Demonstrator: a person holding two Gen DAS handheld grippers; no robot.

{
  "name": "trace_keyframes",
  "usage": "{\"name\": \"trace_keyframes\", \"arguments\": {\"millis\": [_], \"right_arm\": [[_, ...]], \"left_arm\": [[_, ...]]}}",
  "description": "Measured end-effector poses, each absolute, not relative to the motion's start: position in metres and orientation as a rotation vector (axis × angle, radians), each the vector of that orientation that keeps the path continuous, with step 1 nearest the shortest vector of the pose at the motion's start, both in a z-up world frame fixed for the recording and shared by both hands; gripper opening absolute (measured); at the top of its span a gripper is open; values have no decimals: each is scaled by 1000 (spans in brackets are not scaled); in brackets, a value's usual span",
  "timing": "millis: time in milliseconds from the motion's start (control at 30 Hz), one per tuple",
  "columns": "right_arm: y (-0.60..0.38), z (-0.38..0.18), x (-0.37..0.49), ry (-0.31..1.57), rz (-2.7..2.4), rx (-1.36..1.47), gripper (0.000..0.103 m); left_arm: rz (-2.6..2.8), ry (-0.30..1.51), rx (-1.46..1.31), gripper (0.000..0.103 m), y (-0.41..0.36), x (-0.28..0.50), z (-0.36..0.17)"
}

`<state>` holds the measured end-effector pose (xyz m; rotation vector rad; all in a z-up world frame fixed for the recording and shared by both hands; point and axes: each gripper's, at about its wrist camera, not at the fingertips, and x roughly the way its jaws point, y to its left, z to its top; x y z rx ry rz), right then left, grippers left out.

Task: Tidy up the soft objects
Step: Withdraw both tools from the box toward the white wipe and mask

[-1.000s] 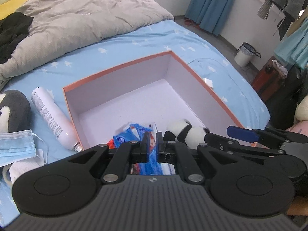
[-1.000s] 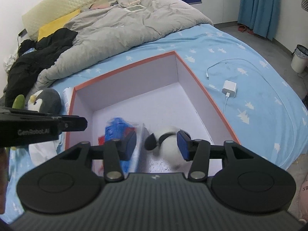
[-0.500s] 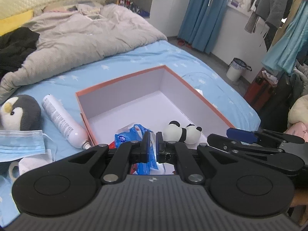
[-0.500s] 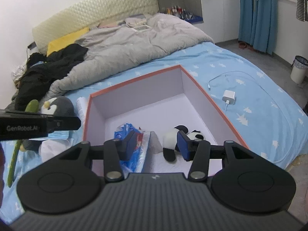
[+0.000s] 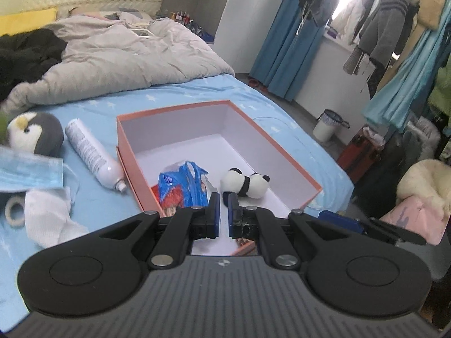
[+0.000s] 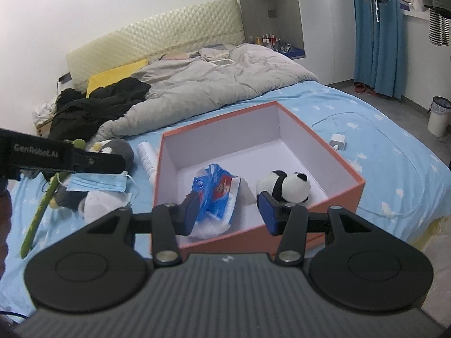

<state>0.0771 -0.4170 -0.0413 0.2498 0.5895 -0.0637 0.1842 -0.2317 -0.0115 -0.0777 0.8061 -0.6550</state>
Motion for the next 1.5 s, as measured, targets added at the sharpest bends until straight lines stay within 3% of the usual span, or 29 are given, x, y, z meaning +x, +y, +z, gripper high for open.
{"name": "trace_keyframes", "arguments": {"millis": [700,1500], "right_arm": [[-357,-34,18,518,10,223,50],[-254,-52,25,582,224,162,50]], "left_arm": [[-545,712,-86,5,-149,98,-14],[-324,724,-131,6,-35,58,-51]]}}
